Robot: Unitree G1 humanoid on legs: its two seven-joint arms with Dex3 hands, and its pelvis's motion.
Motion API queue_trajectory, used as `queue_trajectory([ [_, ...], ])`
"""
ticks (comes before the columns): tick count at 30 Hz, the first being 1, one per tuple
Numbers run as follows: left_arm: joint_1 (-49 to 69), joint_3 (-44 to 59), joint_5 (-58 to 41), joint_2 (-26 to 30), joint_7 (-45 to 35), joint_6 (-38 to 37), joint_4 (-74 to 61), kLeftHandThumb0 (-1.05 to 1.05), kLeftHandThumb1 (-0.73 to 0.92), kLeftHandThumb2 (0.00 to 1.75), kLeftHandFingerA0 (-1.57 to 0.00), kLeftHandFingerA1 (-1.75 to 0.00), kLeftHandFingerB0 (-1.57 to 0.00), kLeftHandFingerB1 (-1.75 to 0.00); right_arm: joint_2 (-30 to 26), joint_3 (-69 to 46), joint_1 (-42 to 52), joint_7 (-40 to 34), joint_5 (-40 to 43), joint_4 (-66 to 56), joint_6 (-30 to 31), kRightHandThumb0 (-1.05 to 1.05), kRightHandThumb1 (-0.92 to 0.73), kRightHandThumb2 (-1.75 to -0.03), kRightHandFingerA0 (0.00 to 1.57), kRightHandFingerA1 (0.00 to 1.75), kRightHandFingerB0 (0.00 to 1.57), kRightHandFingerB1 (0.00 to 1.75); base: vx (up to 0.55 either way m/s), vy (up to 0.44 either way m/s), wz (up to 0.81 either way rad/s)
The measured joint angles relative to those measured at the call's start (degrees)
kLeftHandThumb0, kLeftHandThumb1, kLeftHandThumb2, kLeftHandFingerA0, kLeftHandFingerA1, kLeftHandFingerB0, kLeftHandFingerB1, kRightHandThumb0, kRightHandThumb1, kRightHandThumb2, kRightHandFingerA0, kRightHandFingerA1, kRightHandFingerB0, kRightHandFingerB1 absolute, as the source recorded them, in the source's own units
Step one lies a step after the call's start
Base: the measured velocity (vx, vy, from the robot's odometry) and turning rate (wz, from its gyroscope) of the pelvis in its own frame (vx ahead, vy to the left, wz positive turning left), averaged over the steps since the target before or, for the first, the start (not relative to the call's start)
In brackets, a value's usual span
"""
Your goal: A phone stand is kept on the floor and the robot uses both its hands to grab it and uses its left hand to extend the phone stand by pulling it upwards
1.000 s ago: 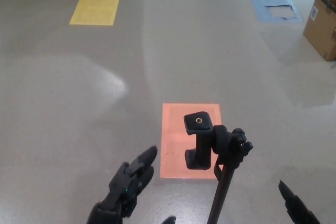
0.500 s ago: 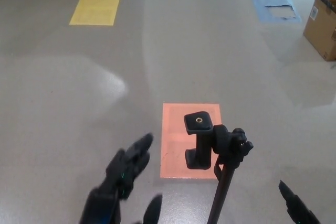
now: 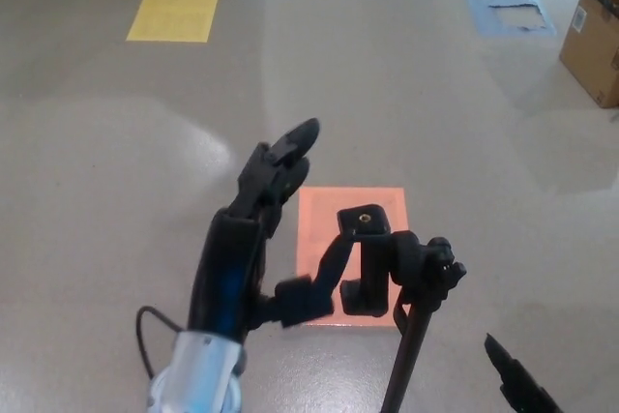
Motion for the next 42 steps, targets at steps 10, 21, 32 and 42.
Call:
queue_trajectory([
  [10, -1.42, 0.02, -1.27, -1.48, -0.36, 4.67, 3.01, -0.86, 0.64, 1.02, -0.07, -0.31, -0.09, -0.24, 1.05, 1.4, -0.7, -0.16, -0.62, 0.22, 1.23, -0.93, -0.61, -1.05, 0.0, 0.37, 0.0, 0.07, 0.0, 0.0, 0.0],
  [21, 3.84, -0.4, -7.45, -1.69, -4.12, 12.55, -2.08, -0.91, 0.68, 1.08, -0.01, -0.12, -0.02, -0.14, 1.22, 3.98, -2.78, -1.69, -3.48, 1.28, 3.38, -0.95, -0.61, -1.06, 0.0, 0.37, 0.0, 0.05, 0.0, 0.0, 0.0],
  [32, 10.52, -3.36, -14.22, -1.48, -6.88, 20.59, -12.98, -0.92, 0.73, 1.09, 0.0, -0.09, 0.0, -0.1, 2.22, 5.92, -5.9, -3.78, -5.64, 6.23, 4.53, -0.88, -0.56, -1.02, 0.03, 0.53, 0.05, 0.1, 0.0, 0.0, 0.0],
  [42, 17.26, -7.24, -21.51, -0.64, -8.13, 27.8, -24.01, -0.91, 0.72, 1.08, 0.0, -0.11, 0.0, -0.09, 3.07, 6.01, -8.79, -5.65, -5.89, 14.49, 4.77, -0.9, -0.58, -1.01, 0.04, 0.54, 0.08, 0.08, 0.0, 0.0, 0.0],
])
